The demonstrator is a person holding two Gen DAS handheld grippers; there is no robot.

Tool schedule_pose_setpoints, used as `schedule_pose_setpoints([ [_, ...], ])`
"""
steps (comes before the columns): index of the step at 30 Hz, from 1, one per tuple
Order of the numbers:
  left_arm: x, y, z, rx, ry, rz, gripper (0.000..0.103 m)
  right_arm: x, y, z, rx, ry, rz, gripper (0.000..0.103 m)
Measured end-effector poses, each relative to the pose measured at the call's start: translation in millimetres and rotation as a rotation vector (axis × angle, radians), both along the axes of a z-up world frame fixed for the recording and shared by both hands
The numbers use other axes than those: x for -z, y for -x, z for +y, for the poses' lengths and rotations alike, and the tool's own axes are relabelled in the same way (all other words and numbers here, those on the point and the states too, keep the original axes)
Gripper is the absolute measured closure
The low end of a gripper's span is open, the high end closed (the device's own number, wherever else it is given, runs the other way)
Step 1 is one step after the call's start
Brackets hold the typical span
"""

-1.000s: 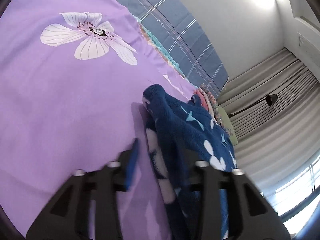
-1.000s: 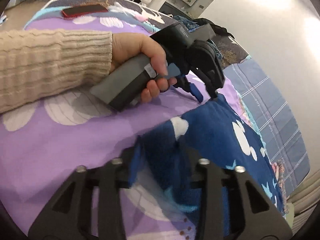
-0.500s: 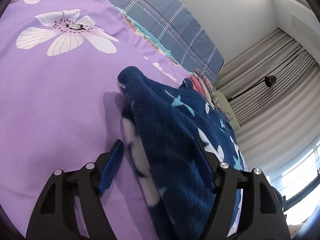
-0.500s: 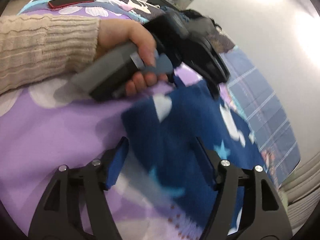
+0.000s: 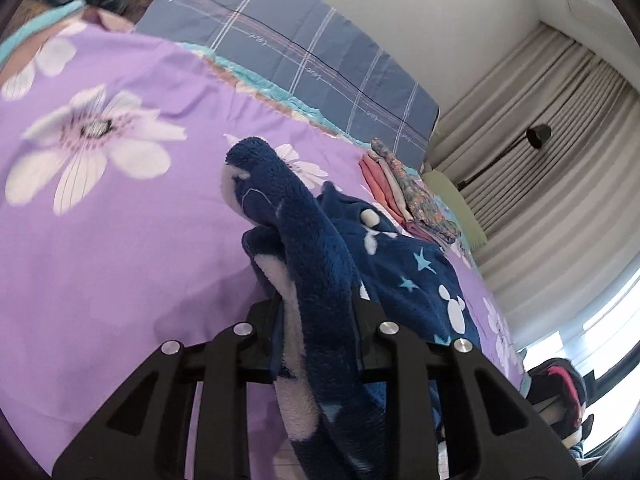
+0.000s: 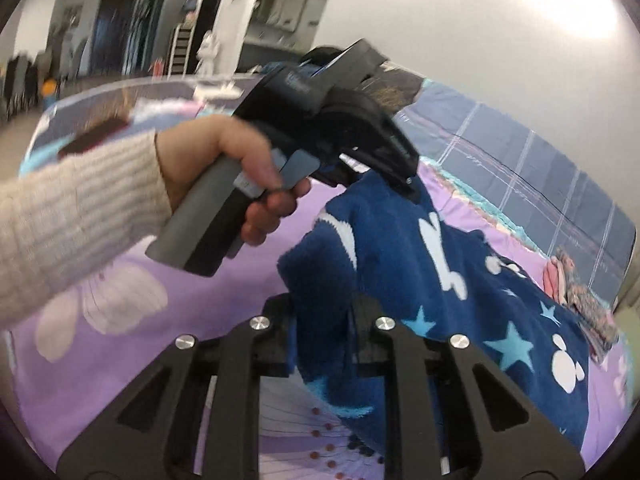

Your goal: Fold small clothes

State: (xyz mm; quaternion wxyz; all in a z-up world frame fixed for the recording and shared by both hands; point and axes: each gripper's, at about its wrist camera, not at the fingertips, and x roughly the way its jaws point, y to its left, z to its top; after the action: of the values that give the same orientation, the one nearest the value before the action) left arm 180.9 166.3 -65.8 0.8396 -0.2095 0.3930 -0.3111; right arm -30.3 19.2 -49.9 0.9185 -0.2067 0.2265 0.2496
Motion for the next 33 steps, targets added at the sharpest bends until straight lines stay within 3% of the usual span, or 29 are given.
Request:
schedule_pose_setpoints([
  [11,-41.2,-1.4,-40.1,0.02,-0.044,-0.028,0.077,-43.3,-11.4,-54.2,0.059,-0.189,0.028,0.086],
  [24,-78.3,-1.6,-111.7,0.071,-0.098,-0.055,0.077,-62.6,-8.0,-131.7,0.147,-0.425,0.056,0.087],
  [33,-93.1,-4.0,-226.2,0.156,-0.244,-0.074,0.077,-55.0,-0.9,-223.3,0.258,-0.662,0.097,0.087],
])
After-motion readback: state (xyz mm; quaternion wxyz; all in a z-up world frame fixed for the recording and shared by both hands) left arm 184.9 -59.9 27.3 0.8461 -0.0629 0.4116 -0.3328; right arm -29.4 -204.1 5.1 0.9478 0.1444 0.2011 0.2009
